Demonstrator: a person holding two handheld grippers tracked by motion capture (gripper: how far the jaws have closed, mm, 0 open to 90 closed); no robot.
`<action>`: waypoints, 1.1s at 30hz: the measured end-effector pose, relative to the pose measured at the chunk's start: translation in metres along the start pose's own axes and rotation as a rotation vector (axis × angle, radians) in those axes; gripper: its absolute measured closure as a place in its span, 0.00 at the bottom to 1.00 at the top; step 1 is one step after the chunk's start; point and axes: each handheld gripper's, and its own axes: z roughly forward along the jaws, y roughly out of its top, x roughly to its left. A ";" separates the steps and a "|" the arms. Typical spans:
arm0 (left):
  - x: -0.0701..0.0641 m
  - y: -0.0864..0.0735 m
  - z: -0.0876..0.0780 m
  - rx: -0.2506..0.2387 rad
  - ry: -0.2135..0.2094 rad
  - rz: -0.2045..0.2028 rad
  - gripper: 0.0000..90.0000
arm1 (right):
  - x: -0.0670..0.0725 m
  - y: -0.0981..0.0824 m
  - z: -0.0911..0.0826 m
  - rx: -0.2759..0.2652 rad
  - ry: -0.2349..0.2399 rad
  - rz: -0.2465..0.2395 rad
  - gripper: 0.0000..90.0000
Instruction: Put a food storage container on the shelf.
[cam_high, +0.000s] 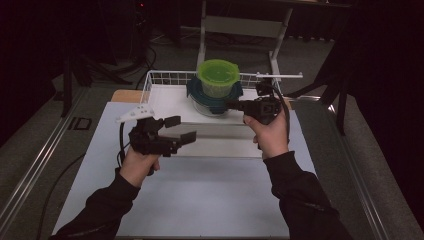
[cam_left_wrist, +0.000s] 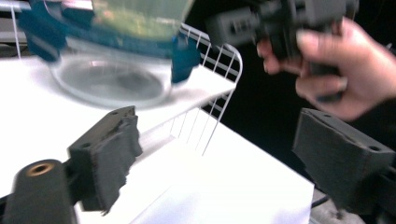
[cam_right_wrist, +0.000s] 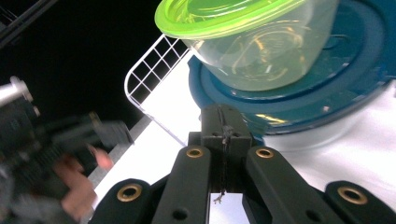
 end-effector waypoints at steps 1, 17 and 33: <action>0.000 0.000 0.000 0.000 0.000 0.000 0.08 | 0.000 0.000 0.002 -0.003 -0.004 -0.001 1.00; -0.014 -0.030 0.002 0.006 0.042 0.063 0.02 | -0.006 0.011 0.021 -0.018 -0.015 0.025 1.00; -0.019 -0.036 0.003 0.023 0.030 0.081 0.02 | -0.012 0.014 0.019 -0.041 -0.046 0.039 1.00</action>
